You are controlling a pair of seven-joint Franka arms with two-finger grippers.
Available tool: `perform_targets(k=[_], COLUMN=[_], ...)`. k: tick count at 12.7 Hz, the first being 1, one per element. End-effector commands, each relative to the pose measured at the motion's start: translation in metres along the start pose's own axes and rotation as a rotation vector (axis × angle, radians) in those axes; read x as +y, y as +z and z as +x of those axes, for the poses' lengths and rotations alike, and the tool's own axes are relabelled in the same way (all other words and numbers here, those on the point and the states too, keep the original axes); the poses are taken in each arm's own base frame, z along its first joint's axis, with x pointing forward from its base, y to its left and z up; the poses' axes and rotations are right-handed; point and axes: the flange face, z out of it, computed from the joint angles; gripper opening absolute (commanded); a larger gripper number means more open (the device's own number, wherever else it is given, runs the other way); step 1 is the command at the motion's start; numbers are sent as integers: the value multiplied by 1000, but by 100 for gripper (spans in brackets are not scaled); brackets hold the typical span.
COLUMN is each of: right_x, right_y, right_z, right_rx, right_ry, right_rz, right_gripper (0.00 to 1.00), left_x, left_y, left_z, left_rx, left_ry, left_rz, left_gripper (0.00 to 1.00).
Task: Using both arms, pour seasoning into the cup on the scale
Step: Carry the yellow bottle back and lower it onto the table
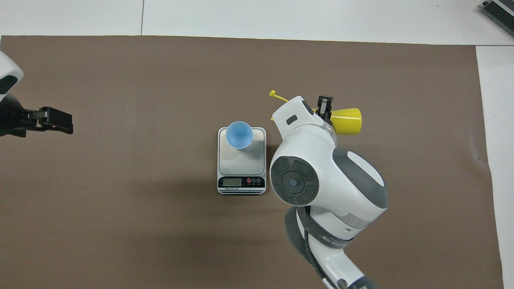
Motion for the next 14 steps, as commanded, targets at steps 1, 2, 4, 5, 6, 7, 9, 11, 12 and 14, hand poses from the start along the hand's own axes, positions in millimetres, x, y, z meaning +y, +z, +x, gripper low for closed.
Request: perform_targets(k=[1, 2, 4, 5, 6, 7, 9, 11, 12, 14], right_x=[22, 30, 45, 48, 48, 45, 45, 36, 29, 18], right_y=[5, 10, 21, 30, 39, 52, 70, 92, 104, 127], right_z=[-43, -58, -93, -110, -133, -151, -178, -191, -200, -217], right_rx=[126, 184, 292, 359, 429, 478, 563, 647, 689, 762], right_ry=[65, 108, 157, 157, 187, 209, 259, 314, 340, 367], right_rz=[96, 151, 223, 256, 284, 303, 314, 344, 353, 350], right_gripper=[0, 0, 0, 0, 0, 0, 0, 0, 0, 0], left_x=[-3, -3, -3, -3, -3, -3, -3, -3, -3, -3], left_y=[-1, -1, -1, -1, -1, -1, -1, -1, -1, -1], left_z=[-8, -8, -8, -8, -8, -8, -8, -8, -8, -8], left_rx=[9, 9, 9, 9, 9, 9, 9, 9, 9, 9], left_ry=[-3, -3, -3, -3, -3, -3, -3, -3, -3, -3], left_rz=[-8, -8, -8, -8, -8, -8, -8, -8, -8, -8], left_gripper=[100, 100, 100, 100, 100, 100, 100, 100, 100, 100])
